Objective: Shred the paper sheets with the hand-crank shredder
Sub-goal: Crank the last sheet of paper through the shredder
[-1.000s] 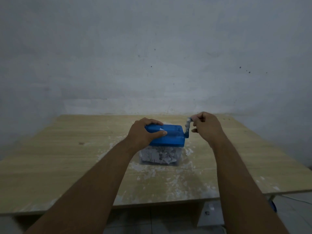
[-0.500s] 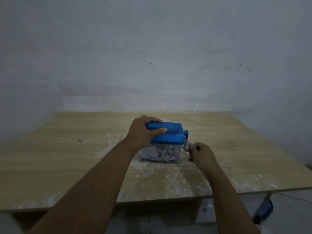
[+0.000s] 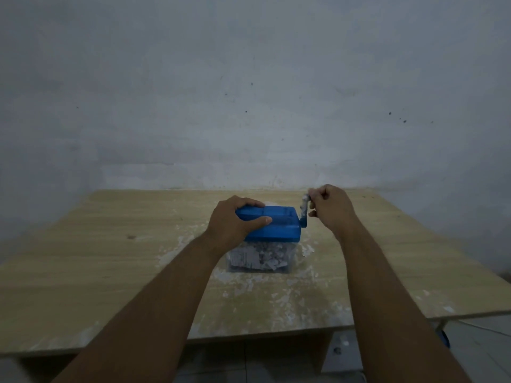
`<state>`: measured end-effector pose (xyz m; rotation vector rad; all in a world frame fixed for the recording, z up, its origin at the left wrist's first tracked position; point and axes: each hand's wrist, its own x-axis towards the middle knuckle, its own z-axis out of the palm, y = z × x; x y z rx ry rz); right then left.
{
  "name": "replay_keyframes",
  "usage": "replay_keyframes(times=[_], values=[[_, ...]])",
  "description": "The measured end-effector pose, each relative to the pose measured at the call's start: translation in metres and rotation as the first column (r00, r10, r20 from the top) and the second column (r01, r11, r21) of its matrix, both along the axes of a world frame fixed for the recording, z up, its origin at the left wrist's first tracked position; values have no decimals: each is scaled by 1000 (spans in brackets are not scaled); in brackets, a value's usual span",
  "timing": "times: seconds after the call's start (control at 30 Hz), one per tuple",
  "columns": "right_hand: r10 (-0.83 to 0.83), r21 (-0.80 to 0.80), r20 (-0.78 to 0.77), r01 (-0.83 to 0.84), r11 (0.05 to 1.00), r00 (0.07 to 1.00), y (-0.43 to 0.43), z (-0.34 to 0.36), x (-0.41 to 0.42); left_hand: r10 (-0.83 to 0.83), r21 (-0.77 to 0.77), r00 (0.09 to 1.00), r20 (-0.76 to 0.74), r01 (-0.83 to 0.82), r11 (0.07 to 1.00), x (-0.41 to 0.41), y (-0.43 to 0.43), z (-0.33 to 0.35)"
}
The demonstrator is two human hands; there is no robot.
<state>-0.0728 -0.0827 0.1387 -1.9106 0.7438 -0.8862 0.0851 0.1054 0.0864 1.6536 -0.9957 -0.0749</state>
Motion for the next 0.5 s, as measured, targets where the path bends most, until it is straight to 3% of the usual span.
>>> replay_keyframes(times=[0.2,0.5], values=[[11,232,-186,33,972,982,-9,-58,21,11,-42,1000,-1,-11,999,0,-2,-4],[-44,107,-165,62,992,985,42,-87,-50,24,-49,999,22,-23,999,2,-4,-6]])
